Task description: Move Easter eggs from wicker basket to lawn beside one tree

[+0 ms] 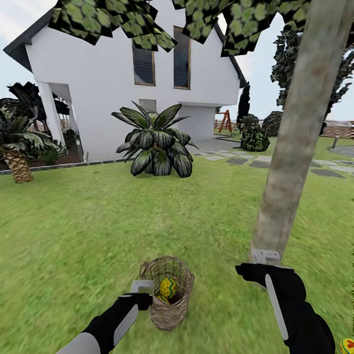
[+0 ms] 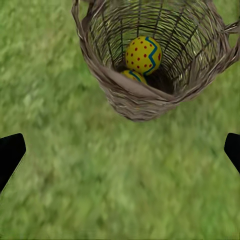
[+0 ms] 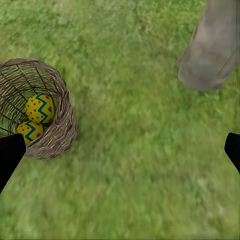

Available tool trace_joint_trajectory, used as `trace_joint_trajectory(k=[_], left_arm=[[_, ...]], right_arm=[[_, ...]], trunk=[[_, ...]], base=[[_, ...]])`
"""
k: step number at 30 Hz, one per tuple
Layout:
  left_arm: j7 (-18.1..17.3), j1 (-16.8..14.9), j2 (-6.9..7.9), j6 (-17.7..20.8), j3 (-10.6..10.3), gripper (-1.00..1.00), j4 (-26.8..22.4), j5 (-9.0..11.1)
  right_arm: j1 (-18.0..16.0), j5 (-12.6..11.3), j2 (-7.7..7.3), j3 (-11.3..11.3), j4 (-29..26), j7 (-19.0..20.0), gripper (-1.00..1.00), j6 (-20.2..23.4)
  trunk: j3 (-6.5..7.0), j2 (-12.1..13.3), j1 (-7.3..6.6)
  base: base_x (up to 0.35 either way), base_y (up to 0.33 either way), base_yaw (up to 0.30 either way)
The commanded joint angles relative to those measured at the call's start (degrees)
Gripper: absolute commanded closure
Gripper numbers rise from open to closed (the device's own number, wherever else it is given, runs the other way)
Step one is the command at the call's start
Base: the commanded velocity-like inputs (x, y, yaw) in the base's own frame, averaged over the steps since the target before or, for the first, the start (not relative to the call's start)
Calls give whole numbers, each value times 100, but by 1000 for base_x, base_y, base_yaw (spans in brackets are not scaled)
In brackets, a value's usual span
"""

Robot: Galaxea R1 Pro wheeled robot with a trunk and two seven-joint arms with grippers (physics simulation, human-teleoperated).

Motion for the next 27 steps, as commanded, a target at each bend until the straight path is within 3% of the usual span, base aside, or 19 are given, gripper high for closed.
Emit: trace_joint_trajectory(k=[1, 27], left_arm=[[53, -4, 8, 17, -45, -100, -13, 60], [52, 0, 8, 17, -45, -100, -15, 55]], right_arm=[[-6, 51, 6, -7, -7, 39, -100, 26], [-6, 51, 6, -9, -8, 40, -100, 26]], trunk=[[-2, -4, 2], [138, -4, 2]], base=[[170, 307, -254], [121, 296, -250]])
